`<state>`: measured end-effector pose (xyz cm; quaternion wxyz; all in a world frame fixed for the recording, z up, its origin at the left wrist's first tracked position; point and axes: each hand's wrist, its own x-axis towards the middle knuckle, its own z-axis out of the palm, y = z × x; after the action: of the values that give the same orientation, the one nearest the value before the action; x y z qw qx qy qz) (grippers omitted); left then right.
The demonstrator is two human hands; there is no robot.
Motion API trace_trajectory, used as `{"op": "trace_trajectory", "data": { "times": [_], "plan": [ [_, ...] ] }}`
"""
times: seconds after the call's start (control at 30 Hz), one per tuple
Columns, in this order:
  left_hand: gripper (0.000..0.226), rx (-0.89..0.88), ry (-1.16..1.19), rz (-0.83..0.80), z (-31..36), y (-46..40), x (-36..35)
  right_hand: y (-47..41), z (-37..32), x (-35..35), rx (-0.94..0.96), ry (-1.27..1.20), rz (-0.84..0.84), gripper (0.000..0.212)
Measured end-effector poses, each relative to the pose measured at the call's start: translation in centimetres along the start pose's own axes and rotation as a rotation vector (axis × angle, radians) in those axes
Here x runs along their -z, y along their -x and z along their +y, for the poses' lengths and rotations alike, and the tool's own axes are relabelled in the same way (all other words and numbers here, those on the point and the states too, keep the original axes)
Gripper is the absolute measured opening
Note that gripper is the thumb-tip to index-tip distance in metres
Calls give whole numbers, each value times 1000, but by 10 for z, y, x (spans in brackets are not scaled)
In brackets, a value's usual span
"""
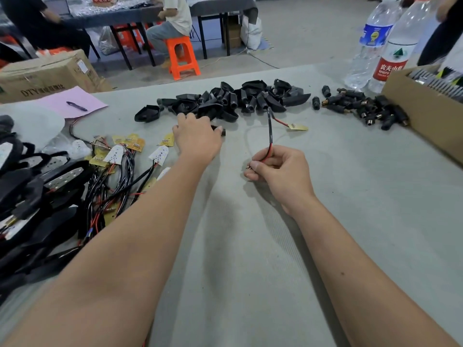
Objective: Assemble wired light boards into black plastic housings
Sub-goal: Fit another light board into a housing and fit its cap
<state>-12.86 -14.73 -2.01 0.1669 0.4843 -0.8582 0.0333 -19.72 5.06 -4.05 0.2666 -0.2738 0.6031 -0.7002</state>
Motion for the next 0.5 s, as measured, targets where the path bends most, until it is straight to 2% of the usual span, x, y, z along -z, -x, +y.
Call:
{"op": "trace_trajectory", "data": {
  "times": [0.1, 0.2, 0.33, 0.43, 0.5],
  "plan": [
    [56, 51, 42, 5, 7, 13, 4, -2, 3, 0, -1, 8, 14, 11],
    [49, 82, 148, -43, 12, 30, 12, -5, 4, 0, -29, -6, 44, 16],
    [44, 25, 156, -219, 27, 63, 25, -2, 2, 2, -9, -48, 48, 12],
    [40, 20, 264, -291, 39, 85, 41, 2, -1, 4, 5, -93, 69, 13],
    [21, 71, 401, -424, 41, 95, 54, 4, -4, 5, 0, -107, 80, 15]
  ]
}}
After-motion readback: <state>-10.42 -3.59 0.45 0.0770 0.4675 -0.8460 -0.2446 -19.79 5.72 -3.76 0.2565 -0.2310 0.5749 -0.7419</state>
